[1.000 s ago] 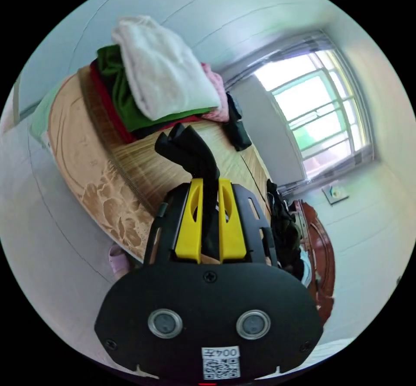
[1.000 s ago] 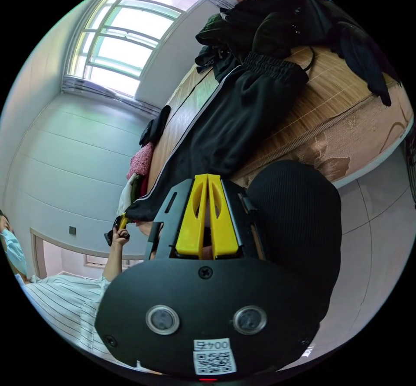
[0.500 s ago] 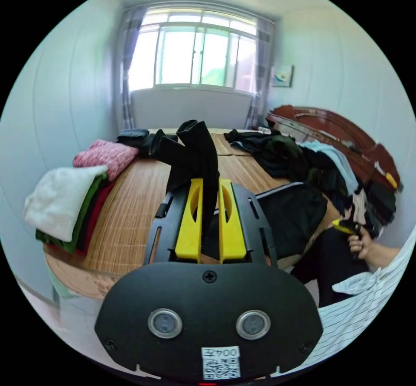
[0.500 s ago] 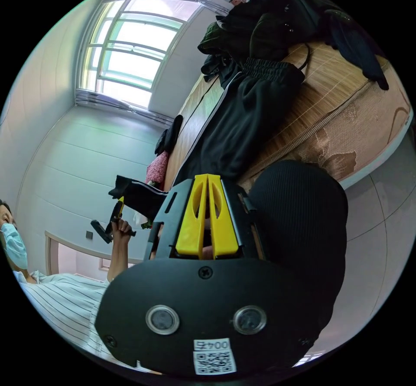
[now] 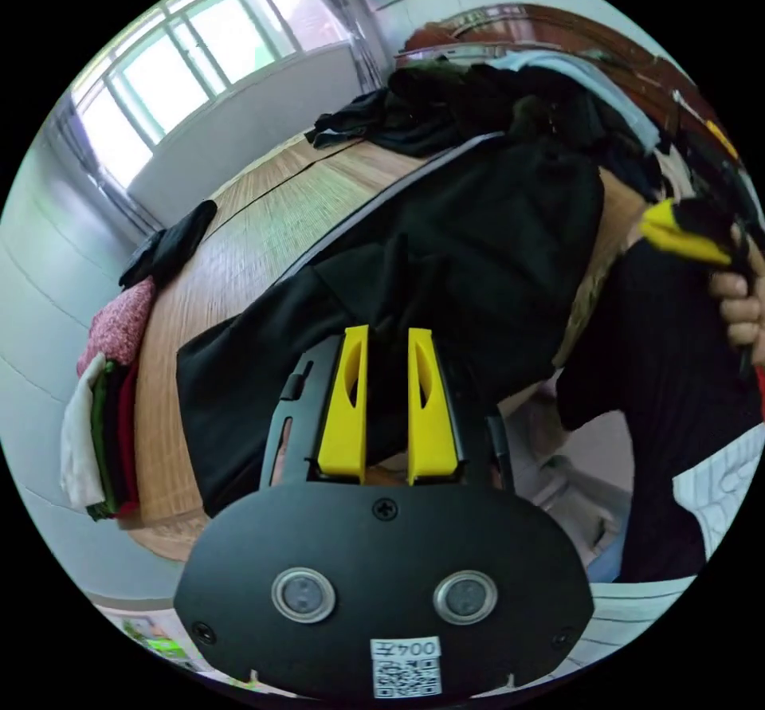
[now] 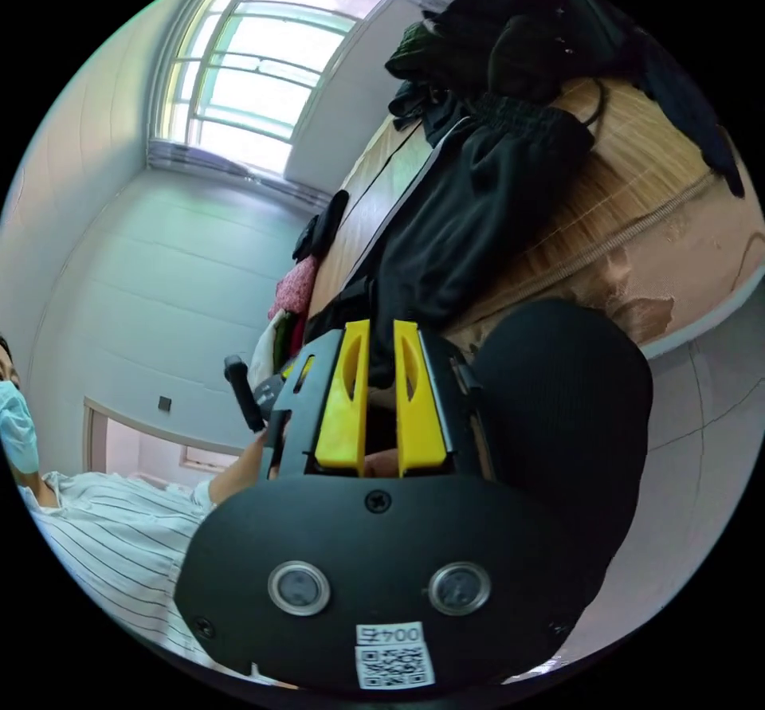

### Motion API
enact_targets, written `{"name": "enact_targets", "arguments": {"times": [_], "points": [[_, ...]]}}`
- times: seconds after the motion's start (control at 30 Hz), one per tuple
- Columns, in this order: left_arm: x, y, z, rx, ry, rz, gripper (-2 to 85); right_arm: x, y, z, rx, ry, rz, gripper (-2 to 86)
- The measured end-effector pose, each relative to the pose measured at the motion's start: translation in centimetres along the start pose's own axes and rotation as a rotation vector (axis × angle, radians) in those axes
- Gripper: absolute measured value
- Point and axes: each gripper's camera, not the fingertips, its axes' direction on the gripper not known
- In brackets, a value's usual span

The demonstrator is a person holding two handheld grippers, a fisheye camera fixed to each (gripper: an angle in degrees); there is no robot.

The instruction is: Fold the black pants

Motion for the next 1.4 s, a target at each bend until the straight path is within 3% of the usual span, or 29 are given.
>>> {"name": "enact_targets", "arguments": {"times": [0.13,0.27,0.47,0.8,1.07,1.23,1.4], "points": [[-2.5,1.6,-1.7,0.094,0.056,-0.077,6.7,-2.5,-2.2,5.5,-0.116,-0.04,-0.098,11.9],[-5.3,4.9,-1.7,0.106,0.122,-0.223,5.4,-2.3,-4.9,13.6,-0.216,-0.101,0.03,14.1],[-9.1,9.9,0.1,0.061,0.141,-0.372,3.0,-1.9,-7.4,21.4,-0.318,0.055,0.134,14.6],[-14.1,12.5,2.3,0.07,0.158,-0.488,2.2,-3.0,-7.3,24.3,-0.302,0.134,0.159,15.1],[-17.9,13.7,2.6,0.085,0.183,-0.569,2.3,-5.3,-6.3,23.6,-0.132,0.229,-0.073,13.7],[-19.9,13.7,2.6,0.085,0.204,-0.596,2.4,2.2,-6.3,24.8,-0.201,-0.051,0.272,15.1],[-21.4,13.5,2.2,0.089,0.218,-0.61,2.6,3.8,-5.7,24.7,-0.175,-0.055,0.268,16.1]]}}
